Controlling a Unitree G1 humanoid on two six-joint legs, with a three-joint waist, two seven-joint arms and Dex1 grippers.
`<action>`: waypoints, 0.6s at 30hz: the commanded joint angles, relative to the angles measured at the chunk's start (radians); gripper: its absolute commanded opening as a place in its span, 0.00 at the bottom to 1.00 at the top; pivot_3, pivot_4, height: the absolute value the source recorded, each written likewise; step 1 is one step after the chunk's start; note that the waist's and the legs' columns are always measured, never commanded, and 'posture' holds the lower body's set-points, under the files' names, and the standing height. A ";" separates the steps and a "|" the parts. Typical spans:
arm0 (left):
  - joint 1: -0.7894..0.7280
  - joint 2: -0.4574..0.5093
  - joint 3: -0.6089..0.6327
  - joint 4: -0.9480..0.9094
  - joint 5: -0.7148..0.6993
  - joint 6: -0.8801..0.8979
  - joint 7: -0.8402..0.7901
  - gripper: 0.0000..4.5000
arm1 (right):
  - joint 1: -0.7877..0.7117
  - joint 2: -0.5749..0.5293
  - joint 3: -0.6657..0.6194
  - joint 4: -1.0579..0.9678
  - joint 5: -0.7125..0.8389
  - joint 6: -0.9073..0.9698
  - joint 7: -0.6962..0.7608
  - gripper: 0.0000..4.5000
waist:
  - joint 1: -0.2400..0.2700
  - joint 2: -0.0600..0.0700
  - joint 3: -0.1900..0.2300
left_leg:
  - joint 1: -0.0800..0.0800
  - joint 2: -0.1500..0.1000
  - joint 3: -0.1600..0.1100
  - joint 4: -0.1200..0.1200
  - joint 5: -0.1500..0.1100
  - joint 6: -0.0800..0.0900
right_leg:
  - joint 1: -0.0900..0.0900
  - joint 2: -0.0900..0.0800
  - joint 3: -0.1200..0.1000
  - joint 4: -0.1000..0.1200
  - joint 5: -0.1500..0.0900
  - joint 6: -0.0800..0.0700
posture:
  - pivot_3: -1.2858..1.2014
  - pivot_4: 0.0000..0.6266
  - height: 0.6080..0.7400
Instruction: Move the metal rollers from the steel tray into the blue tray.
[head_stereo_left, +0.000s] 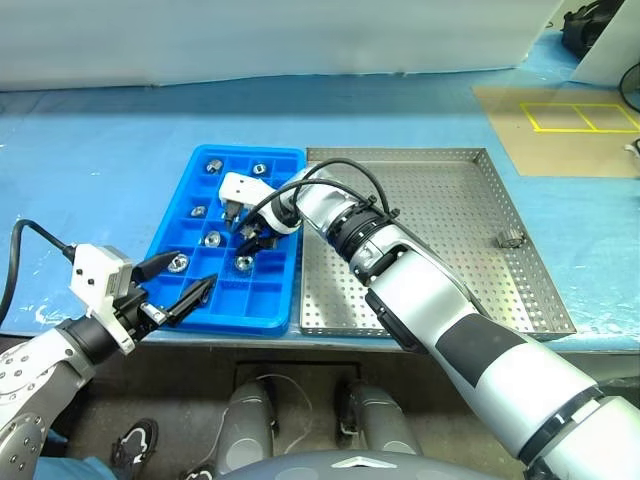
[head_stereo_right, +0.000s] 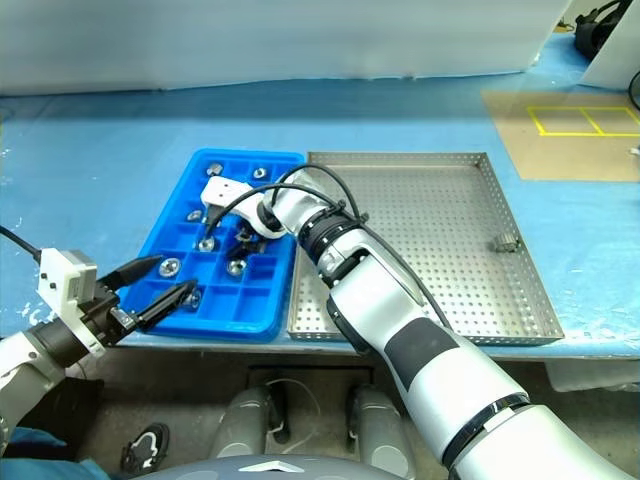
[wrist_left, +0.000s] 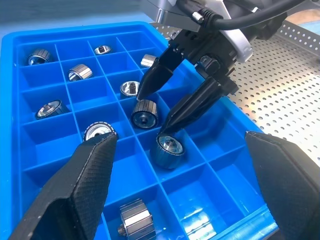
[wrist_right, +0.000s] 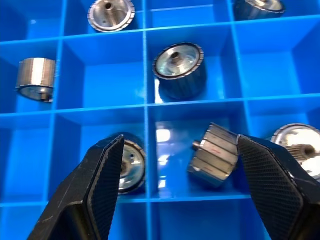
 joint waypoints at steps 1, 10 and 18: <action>0.004 0.010 0.008 -0.029 0.001 -0.016 -0.009 0.96 | -0.014 0.036 -0.010 -0.012 0.009 -0.031 -0.006 0.82 | 0.000 0.000 0.000 | 0.000 0.000 0.000 0.000 0.000 0.000 | 0.000 0.000 0.000 0.000 0.000 0.000 | 0.45 0.24 1.00; -0.004 0.011 -0.001 -0.025 0.010 -0.016 -0.016 0.96 | 0.018 0.028 0.024 -0.021 -0.013 -0.047 0.016 0.82 | 0.000 0.000 0.000 | 0.000 0.000 0.000 0.000 0.000 0.000 | 0.000 0.000 0.000 0.000 0.000 0.000 | 0.45 0.24 1.00; 0.004 0.004 -0.007 -0.024 0.022 -0.021 -0.022 0.96 | 0.000 0.028 -0.014 0.045 -0.012 -0.065 -0.136 0.82 | 0.001 0.001 0.000 | 0.003 0.000 0.000 0.000 0.000 -0.001 | 0.002 0.000 0.000 0.002 0.000 0.000 | 0.45 0.24 1.00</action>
